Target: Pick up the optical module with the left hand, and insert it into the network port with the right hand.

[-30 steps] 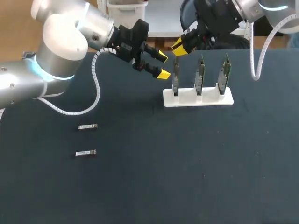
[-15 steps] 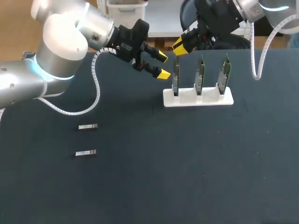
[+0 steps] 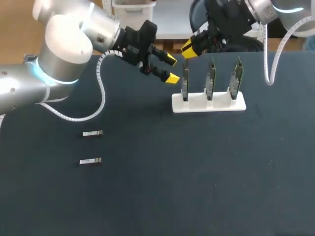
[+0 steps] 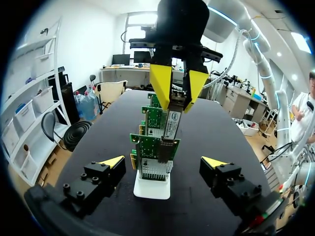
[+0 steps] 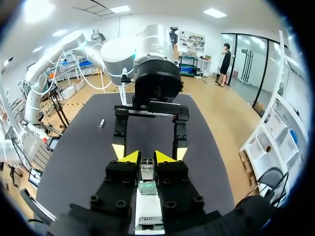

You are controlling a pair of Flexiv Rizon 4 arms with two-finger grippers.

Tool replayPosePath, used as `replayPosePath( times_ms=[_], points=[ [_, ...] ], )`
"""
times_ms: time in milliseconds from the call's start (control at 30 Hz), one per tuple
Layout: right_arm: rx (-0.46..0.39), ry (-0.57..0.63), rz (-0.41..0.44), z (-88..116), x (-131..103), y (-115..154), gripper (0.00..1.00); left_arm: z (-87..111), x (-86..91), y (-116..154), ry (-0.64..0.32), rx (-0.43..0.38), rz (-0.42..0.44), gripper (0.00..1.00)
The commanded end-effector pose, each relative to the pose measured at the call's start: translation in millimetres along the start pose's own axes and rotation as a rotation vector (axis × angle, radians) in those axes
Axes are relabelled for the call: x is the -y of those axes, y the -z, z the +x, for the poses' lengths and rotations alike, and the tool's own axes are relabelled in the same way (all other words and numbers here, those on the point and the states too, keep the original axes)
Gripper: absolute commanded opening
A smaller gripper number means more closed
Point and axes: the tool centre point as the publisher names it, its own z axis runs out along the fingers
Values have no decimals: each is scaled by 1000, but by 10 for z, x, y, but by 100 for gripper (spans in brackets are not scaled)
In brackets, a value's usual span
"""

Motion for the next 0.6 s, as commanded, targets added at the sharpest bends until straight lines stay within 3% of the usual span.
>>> replayPosePath(
  times_ms=[33,600],
  points=[
    [0,12,9,-23,-34,17,0,-7,-5,-3,1,-4,0,100],
    [-7,5,8,21,-10,2,0,-7,-5,-3,1,-4,0,100]
  ],
)
